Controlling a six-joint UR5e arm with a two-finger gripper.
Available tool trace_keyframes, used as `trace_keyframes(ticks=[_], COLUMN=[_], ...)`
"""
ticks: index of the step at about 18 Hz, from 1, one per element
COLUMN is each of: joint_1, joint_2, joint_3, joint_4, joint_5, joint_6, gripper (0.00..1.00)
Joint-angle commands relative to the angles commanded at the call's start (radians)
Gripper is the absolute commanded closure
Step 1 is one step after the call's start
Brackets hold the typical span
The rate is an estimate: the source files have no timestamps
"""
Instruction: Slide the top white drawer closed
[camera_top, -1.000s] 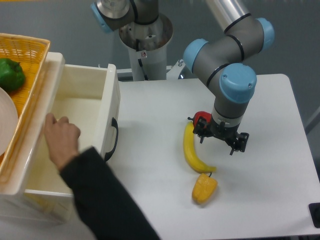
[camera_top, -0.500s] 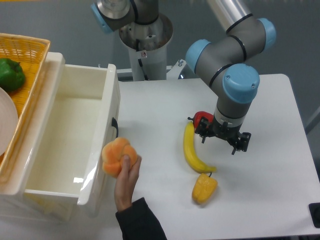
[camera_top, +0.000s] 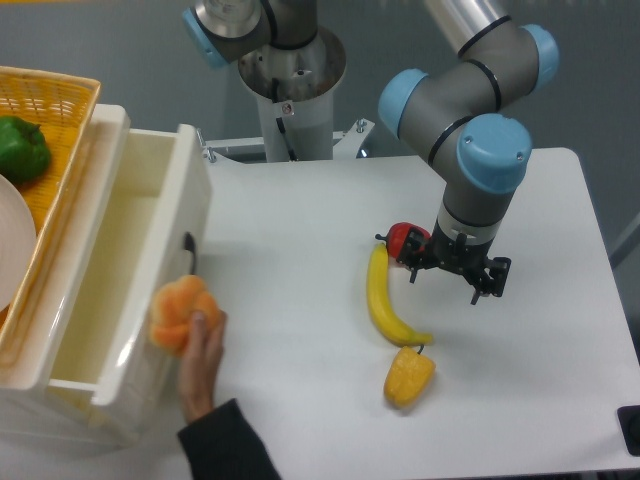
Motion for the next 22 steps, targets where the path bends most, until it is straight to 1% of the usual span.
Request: trace_keyframes(ticks=[5,22], joint_1=[0.015,0.012], joint_2=[0.003,0.018], joint_3=[0.0,0.0], joint_4=[-0.002,-0.003], joint_5=[0.003,0.031], joint_6=[0.002,0.008], gripper=[0.0,0.0])
